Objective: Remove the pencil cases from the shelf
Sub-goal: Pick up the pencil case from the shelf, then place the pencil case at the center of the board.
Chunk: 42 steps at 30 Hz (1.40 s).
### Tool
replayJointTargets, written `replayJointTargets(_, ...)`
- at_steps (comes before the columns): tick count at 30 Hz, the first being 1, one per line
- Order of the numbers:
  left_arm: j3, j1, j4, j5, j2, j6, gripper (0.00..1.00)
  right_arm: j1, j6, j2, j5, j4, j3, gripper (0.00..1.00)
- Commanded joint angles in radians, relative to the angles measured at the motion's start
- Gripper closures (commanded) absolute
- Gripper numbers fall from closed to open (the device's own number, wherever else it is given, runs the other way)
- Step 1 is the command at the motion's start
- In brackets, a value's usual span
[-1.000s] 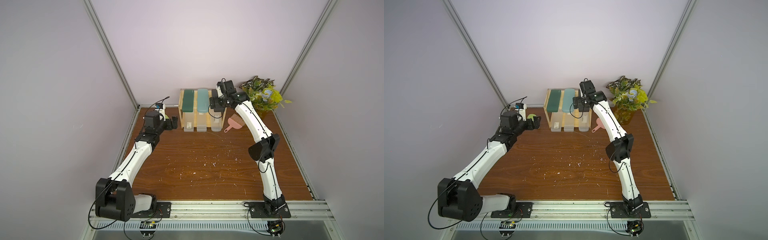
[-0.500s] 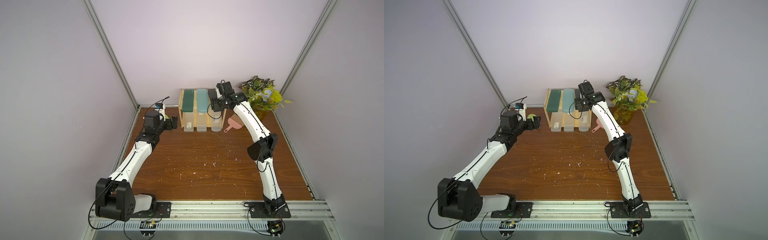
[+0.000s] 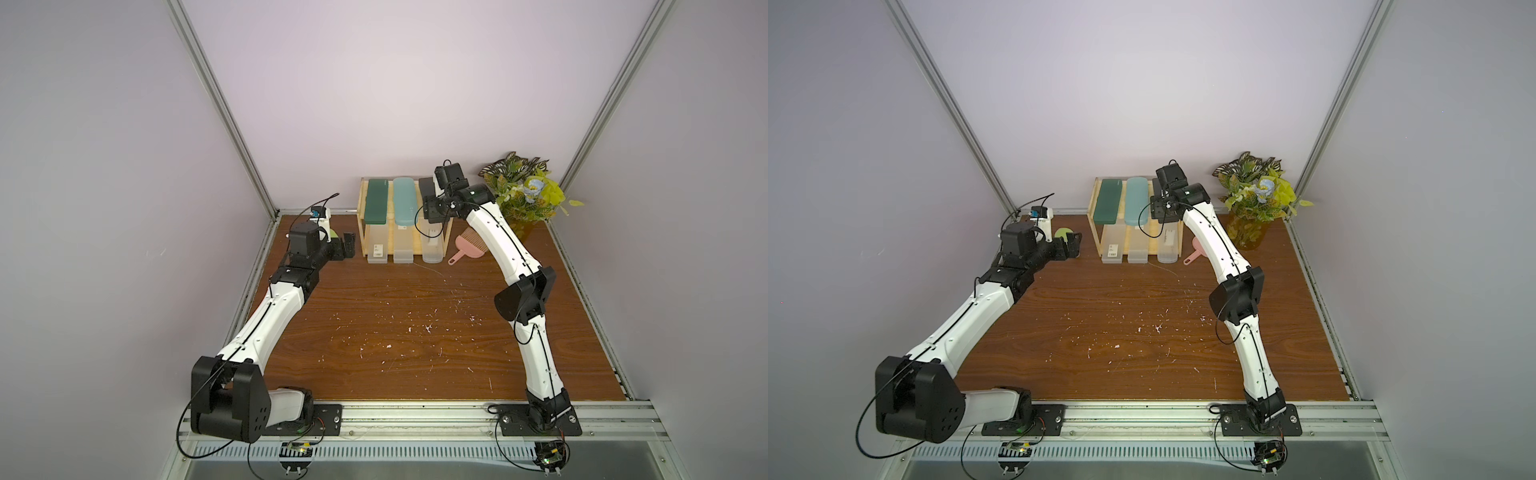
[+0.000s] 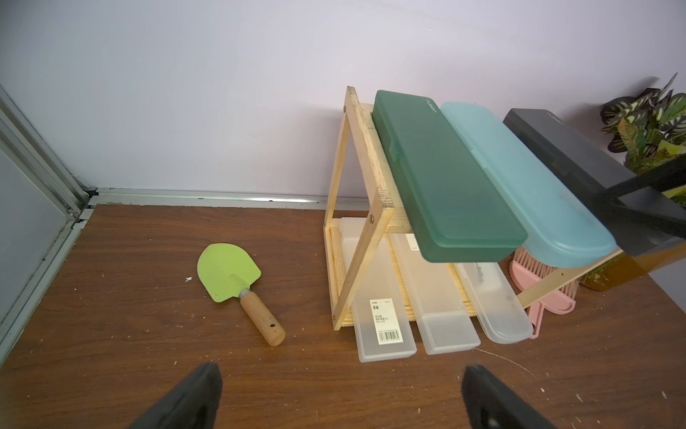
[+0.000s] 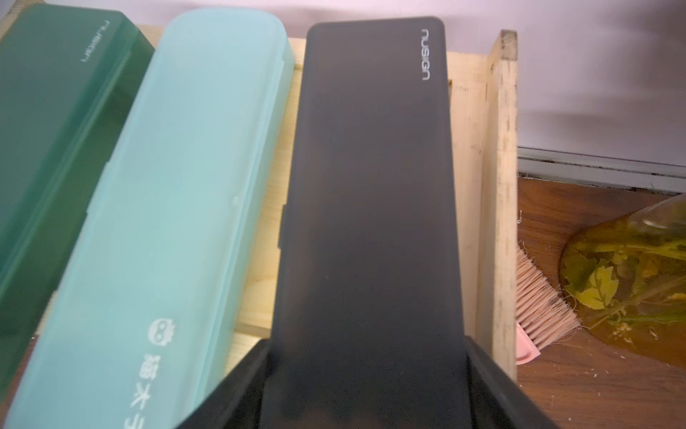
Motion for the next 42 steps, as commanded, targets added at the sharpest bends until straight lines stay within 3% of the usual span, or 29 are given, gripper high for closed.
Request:
replayJointTargets(1, 0.018, -0.01, -0.009, -0.009, -0.008, 0.006, 0.01, -0.004, 0.018, -0.099, 0.036, 0.021, 0.041, 0.52)
replayJointTargets(8, 0.015, -0.01, -0.003, -0.005, -0.013, 0.0, 0.01, 0.005, -0.015, -0.222, 0.073, 0.039, -0.012, 0.54)
replayJointTargets(13, 0.007, -0.009, -0.002, -0.008, -0.016, 0.0, 0.01, 0.006, -0.044, -0.391, 0.077, 0.053, -0.222, 0.54)
replayJointTargets(16, 0.0, -0.01, -0.001, -0.001, -0.02, -0.005, 0.01, 0.007, -0.05, -0.539, 0.08, 0.095, -0.468, 0.54)
replayJointTargets(21, -0.023, -0.01, 0.013, 0.009, -0.033, -0.017, 0.01, 0.005, -0.013, -0.891, 0.096, 0.31, -1.04, 0.55)
replayJointTargets(27, -0.041, -0.014, 0.017, 0.0, -0.037, -0.026, 0.01, 0.006, 0.094, -1.203, 0.132, 0.339, -1.507, 0.55)
replayJointTargets(31, -0.054, -0.018, 0.028, 0.011, -0.034, -0.04, 0.01, 0.004, 0.142, -1.277, 0.12, 0.392, -1.726, 0.54)
replayJointTargets(36, -0.088, -0.024, 0.052, 0.01, -0.043, -0.056, 0.01, -0.004, 0.205, -1.326, 0.11, 0.61, -1.988, 0.55)
replayJointTargets(42, -0.113, -0.025, 0.052, -0.018, -0.055, -0.042, 0.01, -0.03, 0.192, -1.296, 0.114, 0.677, -2.064, 0.54)
